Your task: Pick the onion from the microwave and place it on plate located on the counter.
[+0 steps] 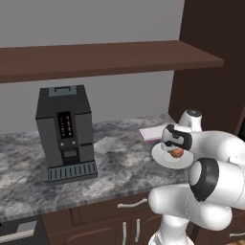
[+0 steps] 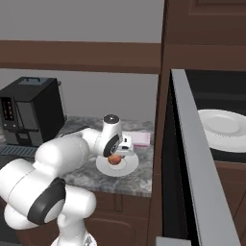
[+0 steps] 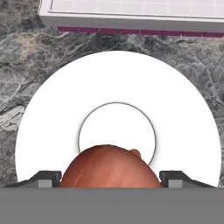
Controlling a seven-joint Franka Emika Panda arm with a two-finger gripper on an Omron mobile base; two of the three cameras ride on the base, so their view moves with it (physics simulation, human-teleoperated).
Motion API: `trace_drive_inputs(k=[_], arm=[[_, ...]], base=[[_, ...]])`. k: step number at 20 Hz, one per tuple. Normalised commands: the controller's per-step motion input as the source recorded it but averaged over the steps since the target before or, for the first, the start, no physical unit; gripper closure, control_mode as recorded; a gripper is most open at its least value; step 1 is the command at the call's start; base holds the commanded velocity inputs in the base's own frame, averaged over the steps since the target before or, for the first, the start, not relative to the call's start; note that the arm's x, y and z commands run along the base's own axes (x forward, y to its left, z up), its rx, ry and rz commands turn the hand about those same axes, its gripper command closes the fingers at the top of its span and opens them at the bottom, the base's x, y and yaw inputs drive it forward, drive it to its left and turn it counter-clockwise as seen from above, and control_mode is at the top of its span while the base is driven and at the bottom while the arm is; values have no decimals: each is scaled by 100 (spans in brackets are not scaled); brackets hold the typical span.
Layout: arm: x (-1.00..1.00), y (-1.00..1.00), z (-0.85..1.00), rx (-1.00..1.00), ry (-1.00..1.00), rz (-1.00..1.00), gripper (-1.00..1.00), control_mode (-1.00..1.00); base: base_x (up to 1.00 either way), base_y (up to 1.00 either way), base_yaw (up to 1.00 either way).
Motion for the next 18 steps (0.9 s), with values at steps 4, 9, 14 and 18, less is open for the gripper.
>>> trace_drive_inputs(k=[4, 9, 14, 18], arm=[[0, 0, 0, 0, 0, 0, -100, -100], [0, 0, 1, 0, -1, 0, -100, -100], [0, 0, 27, 0, -3, -1, -100, -100], [-28, 3, 65, 0, -9, -6, -100, -100]], base=[[0, 0, 0], [0, 0, 0], [0, 0, 0], [0, 0, 0]])
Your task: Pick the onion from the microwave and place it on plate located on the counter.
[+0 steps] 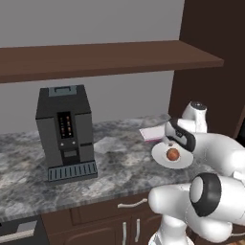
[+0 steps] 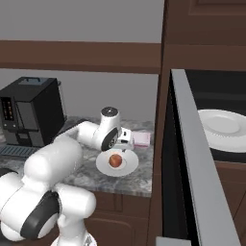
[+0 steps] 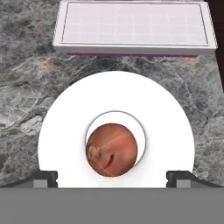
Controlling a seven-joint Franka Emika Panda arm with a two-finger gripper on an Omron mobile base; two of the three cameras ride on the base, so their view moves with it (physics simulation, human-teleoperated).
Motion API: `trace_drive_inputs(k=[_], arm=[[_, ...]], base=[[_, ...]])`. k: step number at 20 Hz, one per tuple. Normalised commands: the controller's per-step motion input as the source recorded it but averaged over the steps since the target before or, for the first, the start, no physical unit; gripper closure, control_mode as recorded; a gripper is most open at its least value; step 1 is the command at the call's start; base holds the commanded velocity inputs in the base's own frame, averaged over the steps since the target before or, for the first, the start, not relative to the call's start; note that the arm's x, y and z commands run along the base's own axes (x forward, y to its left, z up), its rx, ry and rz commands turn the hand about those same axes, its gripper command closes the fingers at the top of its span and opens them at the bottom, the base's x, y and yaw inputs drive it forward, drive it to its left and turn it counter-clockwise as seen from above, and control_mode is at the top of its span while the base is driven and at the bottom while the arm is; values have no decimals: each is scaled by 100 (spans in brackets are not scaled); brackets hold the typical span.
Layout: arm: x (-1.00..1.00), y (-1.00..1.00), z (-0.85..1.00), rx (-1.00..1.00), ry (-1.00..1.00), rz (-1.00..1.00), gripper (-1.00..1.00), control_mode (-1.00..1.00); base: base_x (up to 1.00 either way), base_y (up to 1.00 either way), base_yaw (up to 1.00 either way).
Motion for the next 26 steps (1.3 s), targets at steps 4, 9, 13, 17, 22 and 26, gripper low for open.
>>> trace_drive_inputs(k=[4, 9, 13, 17, 22, 26], arm=[[-62, 32, 79, 0, -21, -7, -100, -100], [-58, 68, 88, 0, -21, -4, -100, -100], [-66, 73, 94, 0, -21, -4, -100, -100], [-66, 54, 100, 0, -19, -3, -100, -100], [-88, 11, 100, 0, -17, -5, -100, -100], [-91, -3, 100, 0, -15, -7, -100, -100]], base=[[0, 0, 0], [0, 0, 0], [0, 0, 0], [0, 0, 0], [0, 0, 0], [0, 0, 0]])
